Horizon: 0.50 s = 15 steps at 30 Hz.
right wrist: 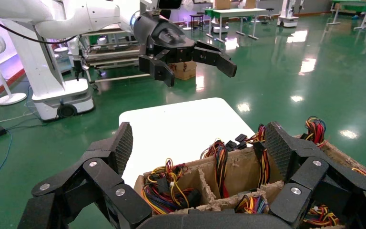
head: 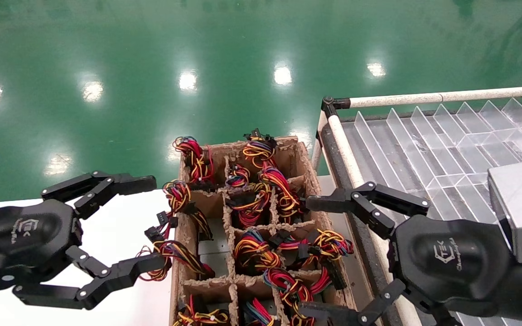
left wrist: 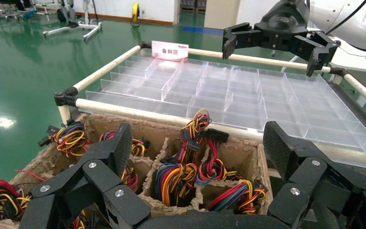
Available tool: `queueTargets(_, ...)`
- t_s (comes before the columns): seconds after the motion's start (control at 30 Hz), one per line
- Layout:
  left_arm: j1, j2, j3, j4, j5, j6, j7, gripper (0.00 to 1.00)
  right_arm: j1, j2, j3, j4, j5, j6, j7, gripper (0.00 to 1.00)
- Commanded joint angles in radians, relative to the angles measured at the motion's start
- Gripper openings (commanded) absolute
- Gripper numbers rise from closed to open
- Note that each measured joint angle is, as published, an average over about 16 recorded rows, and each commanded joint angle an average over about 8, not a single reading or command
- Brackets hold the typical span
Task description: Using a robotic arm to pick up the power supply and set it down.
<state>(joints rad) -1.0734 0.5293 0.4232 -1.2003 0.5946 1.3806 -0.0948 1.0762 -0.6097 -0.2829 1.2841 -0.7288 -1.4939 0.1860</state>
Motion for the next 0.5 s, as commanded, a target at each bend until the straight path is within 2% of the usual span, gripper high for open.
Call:
queueTargets(0.03, 0.000, 0.000, 0.000, 0.000, 0.000, 0.000, 0.000, 1.00, 0.000, 0.000, 0.000, 0.000, 0.000, 0.000, 0.000, 1.00)
queueTargets(0.5, 0.000, 0.000, 0.000, 0.000, 0.000, 0.000, 0.000, 1.00, 0.000, 0.000, 0.000, 0.000, 0.000, 0.000, 0.000, 1.00)
